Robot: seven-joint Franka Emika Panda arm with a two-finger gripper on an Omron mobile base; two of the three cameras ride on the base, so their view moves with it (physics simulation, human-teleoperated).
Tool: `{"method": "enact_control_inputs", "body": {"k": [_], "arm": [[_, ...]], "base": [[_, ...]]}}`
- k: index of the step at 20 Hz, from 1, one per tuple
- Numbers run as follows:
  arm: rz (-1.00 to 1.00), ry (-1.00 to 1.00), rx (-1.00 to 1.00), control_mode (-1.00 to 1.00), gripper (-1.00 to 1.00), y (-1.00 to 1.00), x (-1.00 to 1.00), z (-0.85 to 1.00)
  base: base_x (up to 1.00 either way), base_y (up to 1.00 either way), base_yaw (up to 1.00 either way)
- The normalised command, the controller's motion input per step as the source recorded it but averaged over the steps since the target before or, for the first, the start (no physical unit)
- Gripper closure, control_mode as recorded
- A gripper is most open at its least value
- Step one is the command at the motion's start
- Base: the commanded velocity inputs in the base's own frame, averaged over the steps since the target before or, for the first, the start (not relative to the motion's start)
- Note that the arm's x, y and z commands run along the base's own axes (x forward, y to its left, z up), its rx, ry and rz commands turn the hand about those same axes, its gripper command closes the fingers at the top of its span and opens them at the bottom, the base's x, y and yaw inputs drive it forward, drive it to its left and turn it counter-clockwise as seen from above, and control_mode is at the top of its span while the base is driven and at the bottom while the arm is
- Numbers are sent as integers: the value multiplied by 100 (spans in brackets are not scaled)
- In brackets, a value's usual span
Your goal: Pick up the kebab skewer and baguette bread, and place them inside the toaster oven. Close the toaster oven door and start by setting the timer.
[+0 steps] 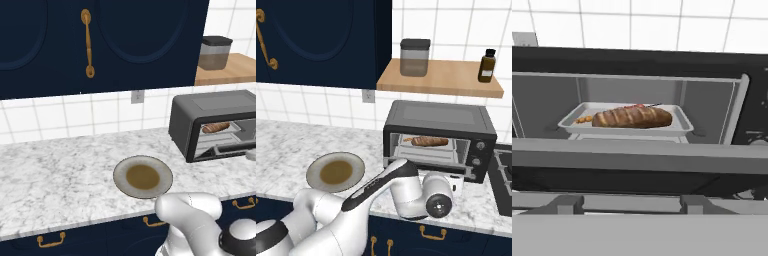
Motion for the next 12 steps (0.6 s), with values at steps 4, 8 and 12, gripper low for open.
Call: {"method": "enact_control_inputs", "body": {"k": [4, 8, 12], "arm": [[0, 0, 0, -100, -100, 31, 68, 6], [0, 0, 0, -100, -100, 28, 65, 1], [0, 0, 0, -100, -100, 22, 58, 0]], "base": [[0, 0, 0], [0, 0, 0], [0, 0, 0]]}}
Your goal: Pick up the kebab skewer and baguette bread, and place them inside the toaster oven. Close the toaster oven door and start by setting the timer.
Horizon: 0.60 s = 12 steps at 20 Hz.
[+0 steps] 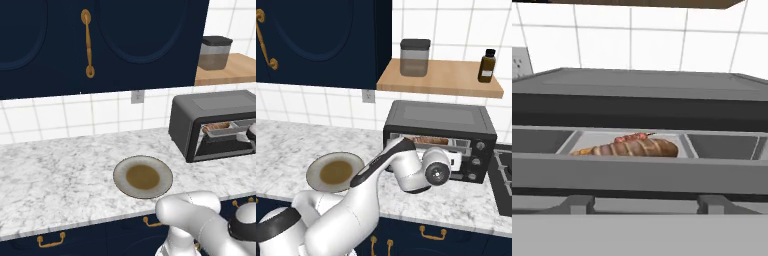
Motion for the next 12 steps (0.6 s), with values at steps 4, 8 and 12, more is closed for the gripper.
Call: {"method": "enact_control_inputs", "body": {"k": [4, 8, 12], "arm": [[0, 0, 0, -100, -100, 21, 52, 0], [0, 0, 0, -100, -100, 14, 39, 0], [0, 0, 0, -100, -100, 15, 31, -6]], "base": [[0, 0, 0], [0, 0, 0], [0, 0, 0]]}}
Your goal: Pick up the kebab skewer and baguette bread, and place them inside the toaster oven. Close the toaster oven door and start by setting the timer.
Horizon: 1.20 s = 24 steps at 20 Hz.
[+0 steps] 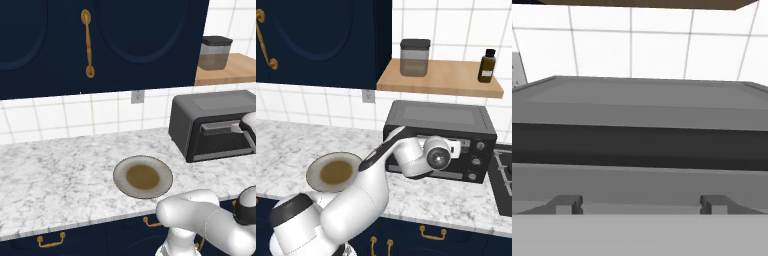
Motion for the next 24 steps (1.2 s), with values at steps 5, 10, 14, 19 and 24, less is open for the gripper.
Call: {"method": "enact_control_inputs", "body": {"k": [5, 10, 14, 19, 24], "arm": [[0, 0, 0, -100, -100, 12, 26, -6], [-2, 0, 0, -100, -100, -4, -2, 17], [-4, 0, 0, -100, -100, -22, -27, 11], [-2, 0, 5, -100, -100, -47, -69, 0], [0, 0, 4, -100, -100, -40, -77, -9]], "base": [[0, 0, 0], [0, 0, 0], [0, 0, 0], [0, 0, 0], [0, 0, 0]]}}
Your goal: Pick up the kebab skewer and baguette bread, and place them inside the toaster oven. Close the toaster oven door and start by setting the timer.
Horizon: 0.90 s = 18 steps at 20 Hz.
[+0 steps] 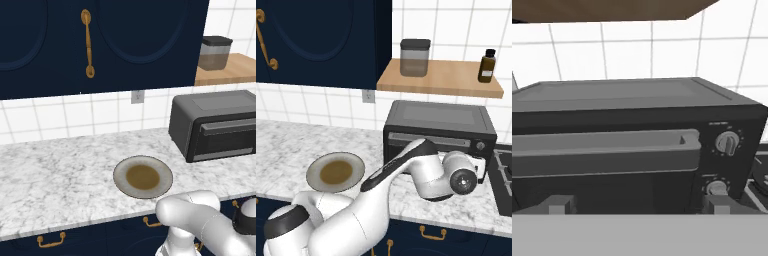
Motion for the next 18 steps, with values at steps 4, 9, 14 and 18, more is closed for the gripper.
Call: {"method": "enact_control_inputs", "body": {"k": [4, 9, 14, 18], "arm": [[0, 0, 3, -100, -100, -31, -54, -7], [0, -12, 1, -100, -100, -22, -6, -37], [0, -19, 1, -100, -100, -7, 1, -30], [0, -8, 0, -100, -100, -5, 1, -13]], "base": [[0, 0, 0], [0, 0, 0], [0, 0, 0], [0, 0, 0]]}}
